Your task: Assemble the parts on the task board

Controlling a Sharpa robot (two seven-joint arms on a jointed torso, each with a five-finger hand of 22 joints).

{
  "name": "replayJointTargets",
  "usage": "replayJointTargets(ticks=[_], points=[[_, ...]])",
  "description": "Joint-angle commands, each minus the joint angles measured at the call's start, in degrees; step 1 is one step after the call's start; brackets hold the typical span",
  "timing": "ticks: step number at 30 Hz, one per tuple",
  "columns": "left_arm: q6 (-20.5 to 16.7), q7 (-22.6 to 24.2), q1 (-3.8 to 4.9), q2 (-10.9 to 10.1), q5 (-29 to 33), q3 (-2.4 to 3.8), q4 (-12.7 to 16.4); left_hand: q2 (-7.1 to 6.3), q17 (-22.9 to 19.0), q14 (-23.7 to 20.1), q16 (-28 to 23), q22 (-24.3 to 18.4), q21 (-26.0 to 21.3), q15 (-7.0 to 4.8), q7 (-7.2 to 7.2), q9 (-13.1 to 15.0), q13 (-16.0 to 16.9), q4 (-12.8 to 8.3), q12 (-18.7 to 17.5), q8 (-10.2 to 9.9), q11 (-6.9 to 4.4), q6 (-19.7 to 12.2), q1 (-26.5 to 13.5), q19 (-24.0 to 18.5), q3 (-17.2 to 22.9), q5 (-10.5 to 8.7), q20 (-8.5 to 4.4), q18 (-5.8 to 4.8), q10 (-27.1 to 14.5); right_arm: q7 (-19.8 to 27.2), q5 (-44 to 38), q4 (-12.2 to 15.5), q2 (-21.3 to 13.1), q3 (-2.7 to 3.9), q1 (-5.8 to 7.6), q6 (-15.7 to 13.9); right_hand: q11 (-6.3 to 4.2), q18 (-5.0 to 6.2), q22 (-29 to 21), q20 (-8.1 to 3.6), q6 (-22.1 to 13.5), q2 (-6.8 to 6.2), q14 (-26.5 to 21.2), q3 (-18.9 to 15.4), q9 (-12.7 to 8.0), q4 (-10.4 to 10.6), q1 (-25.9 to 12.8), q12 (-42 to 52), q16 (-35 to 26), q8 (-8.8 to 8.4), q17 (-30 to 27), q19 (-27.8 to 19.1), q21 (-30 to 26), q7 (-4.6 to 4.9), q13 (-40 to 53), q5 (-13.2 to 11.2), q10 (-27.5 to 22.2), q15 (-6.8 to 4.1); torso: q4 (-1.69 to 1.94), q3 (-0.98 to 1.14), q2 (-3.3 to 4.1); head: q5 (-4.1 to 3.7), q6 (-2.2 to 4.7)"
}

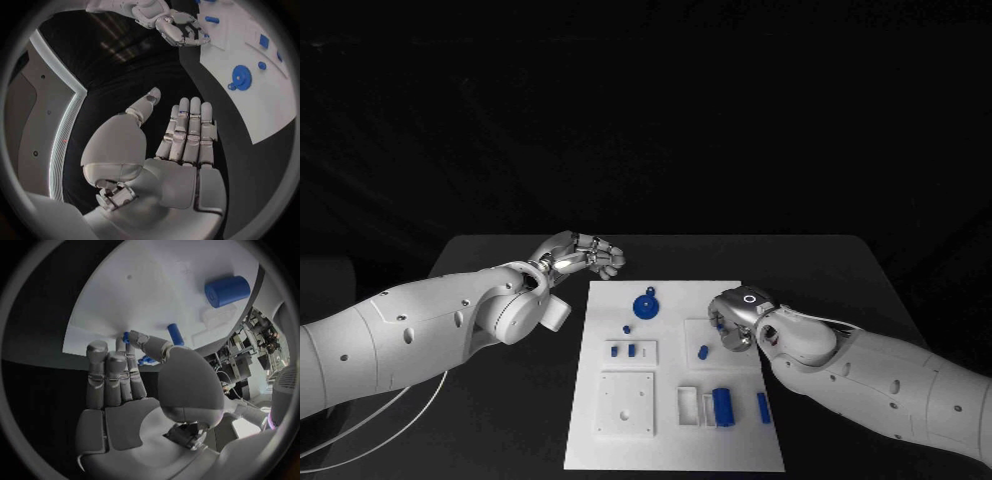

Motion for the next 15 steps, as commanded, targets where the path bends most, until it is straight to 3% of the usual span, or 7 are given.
replayJointTargets(ticks=[1, 7, 15], points=[[0.5, 0.1, 0.05, 0.1, 0.5, 0.04, 0.0, 0.13, 0.1, 0.4, -0.2, 0.1, -0.3, -0.05, -0.13, 0.0, -0.1, 0.1, -0.1, 0.2, 0.05, -0.3, -0.2, -0.1, -0.4, -0.02, 0.3, 0.76, -0.1, -0.9, -2.5, 0.2, 0.2, -0.25, -0.37, -0.2, -0.02, 3.64, 1.2, -0.47, 0.8, 0.38, 0.0, 0.1, 0.2, -0.4, 0.2, 0.4, 0.1, 0.4, 0.0, -0.1, 0.3, -0.23, 0.3, -0.3, 5.4, -0.7, -0.03, -0.02, -0.03, -0.12, -0.1], [0.5, 0.1, 0.05, 0.3, 0.5, 0.04, 0.0, 0.12, 0.1, 0.4, -0.3, 0.1, -0.4, -0.05, -0.13, 0.0, -0.1, 0.1, -0.2, 0.2, 0.05, -0.3, -0.2, -0.1, -0.4, -0.02, 0.3, 0.76, -0.1, -1.3, -3.3, 0.3, 0.4, -0.28, -0.51, -2.7, -0.4, 3.64, 1.1, -0.68, 1.6, 0.33, 0.4, 0.4, 0.3, -0.6, 0.4, 0.6, 0.2, 0.79, -0.1, 0.2, 0.6, -0.57, 0.8, -0.3, 6.3, -1.08, -0.01, -0.03, -0.03, -0.34, -0.04], [0.2, 0.1, 0.05, 0.3, 0.5, 0.04, -0.1, 0.14, 0.1, 0.4, -0.3, 0.1, -0.4, -0.06, -0.13, 0.0, -0.1, 0.1, -0.2, 0.2, 0.05, -0.4, -0.2, -0.1, -0.4, -0.01, 0.29, 0.77, -0.2, -1.4, -3.7, 0.4, 0.3, -0.28, -0.58, -3.2, -0.64, 3.64, 1.1, -0.89, 2.1, 0.14, 0.8, 0.5, 0.4, -0.5, 0.3, 0.6, 0.2, 1.01, -0.1, 0.5, 0.8, -0.79, 1.2, -0.3, 6.9, -1.32, 0.0, -0.04, -0.04, -0.49, -0.24]])
